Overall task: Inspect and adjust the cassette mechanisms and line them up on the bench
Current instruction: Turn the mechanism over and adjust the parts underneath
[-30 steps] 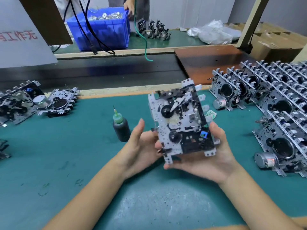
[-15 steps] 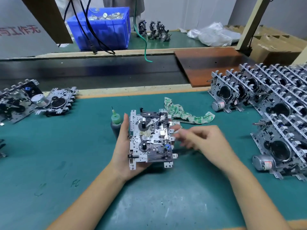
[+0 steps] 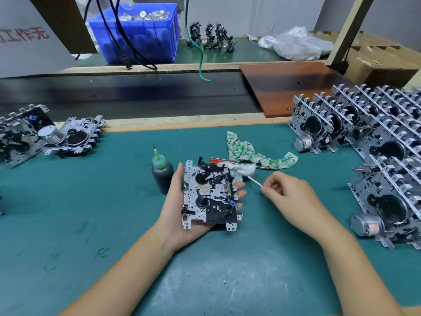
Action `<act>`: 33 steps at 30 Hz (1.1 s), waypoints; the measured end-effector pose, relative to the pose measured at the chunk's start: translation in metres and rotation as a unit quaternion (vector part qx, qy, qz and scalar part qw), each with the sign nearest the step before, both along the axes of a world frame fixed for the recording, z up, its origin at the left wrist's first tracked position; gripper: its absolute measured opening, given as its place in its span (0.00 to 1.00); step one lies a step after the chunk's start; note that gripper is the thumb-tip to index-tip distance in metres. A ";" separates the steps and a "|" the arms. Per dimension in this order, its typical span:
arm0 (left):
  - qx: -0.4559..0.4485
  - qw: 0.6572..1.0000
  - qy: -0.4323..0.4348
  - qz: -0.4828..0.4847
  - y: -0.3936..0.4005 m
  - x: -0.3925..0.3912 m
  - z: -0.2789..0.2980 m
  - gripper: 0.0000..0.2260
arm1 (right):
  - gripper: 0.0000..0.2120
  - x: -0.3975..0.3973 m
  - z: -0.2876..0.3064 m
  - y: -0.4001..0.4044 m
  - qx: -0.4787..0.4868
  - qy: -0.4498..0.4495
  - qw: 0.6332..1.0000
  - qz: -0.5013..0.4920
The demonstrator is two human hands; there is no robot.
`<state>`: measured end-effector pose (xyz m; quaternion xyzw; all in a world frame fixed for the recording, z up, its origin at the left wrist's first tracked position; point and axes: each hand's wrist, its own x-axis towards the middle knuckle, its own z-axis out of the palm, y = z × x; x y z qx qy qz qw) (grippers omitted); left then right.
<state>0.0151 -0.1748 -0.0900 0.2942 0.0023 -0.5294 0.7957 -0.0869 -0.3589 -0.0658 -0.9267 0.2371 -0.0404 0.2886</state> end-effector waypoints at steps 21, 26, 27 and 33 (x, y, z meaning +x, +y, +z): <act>0.109 0.992 -0.020 -0.056 0.006 0.005 0.009 0.30 | 0.20 -0.007 0.013 0.022 0.481 0.085 0.857 0.167; 0.109 0.992 -0.013 -0.057 0.006 0.005 0.009 0.30 | 0.22 -0.006 0.013 0.026 0.468 0.117 0.863 0.150; 0.109 0.992 -0.013 -0.058 0.006 0.005 0.009 0.30 | 0.21 -0.006 0.013 0.027 0.466 0.119 0.864 0.149; 0.112 0.992 -0.018 -0.054 0.005 0.004 0.009 0.32 | 0.22 -0.005 0.014 0.031 0.461 0.122 0.867 0.147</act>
